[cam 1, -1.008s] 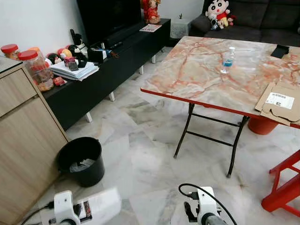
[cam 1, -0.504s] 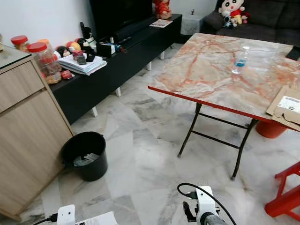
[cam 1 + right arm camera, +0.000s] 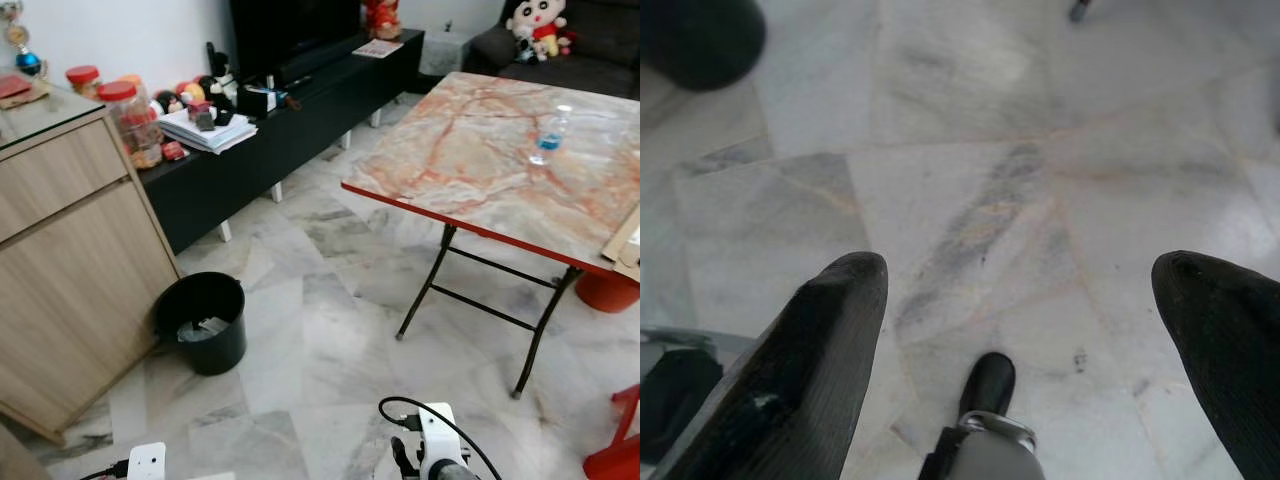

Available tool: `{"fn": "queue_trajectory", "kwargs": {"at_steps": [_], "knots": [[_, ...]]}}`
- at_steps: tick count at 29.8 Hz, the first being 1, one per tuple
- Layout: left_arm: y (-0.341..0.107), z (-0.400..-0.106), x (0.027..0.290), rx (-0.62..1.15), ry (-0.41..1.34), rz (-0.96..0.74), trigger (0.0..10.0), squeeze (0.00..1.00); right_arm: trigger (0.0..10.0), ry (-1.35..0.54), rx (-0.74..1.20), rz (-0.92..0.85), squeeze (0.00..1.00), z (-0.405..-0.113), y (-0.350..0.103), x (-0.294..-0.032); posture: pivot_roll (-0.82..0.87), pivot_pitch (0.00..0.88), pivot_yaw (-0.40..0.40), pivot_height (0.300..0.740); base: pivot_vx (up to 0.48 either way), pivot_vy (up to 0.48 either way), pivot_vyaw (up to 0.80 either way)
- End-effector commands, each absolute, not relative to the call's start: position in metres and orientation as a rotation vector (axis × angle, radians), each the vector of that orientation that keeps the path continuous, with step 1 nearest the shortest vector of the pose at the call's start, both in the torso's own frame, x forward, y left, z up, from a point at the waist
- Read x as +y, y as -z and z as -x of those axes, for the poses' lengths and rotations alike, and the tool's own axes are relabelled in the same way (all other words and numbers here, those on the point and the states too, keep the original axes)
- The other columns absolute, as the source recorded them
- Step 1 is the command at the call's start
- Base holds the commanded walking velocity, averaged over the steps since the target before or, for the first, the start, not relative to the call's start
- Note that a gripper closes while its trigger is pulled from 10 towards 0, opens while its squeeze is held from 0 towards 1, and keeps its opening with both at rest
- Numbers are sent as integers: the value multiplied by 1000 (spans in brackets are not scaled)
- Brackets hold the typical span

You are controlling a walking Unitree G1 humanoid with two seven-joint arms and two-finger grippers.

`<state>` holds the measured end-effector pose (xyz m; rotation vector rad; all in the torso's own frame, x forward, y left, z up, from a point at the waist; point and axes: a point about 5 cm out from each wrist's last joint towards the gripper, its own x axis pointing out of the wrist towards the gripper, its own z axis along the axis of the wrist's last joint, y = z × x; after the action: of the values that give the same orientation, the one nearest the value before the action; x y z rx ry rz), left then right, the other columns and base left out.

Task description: Picking trash to rubbish bin

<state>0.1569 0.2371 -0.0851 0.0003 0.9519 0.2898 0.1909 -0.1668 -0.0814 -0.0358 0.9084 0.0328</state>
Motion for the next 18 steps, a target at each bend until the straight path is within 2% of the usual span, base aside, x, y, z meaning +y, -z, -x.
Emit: {"fn": "queue_trajectory", "kwargs": {"at_steps": [1,4,8,11,18], "knots": [[86,-156,237,963,-287,-17,10000,0,10000,-35,908,46,0,-193,81,-166,54,0,23,740,0,0,0],[86,-156,237,960,-286,-16,10000,0,10000,-50,898,89,0,-195,80,-166,54,0,23,740,0,0,800],[86,-156,236,958,-285,-15,10000,0,10000,-25,892,45,0,-195,79,-166,54,0,23,740,0,0,795],[86,-157,236,957,-286,-16,10000,0,10000,-20,894,40,0,-195,79,-166,55,0,21,740,0,0,0],[86,-156,236,957,-288,-19,10000,0,10000,-16,887,27,0,-195,79,-167,55,0,21,740,336,0,0]]}}
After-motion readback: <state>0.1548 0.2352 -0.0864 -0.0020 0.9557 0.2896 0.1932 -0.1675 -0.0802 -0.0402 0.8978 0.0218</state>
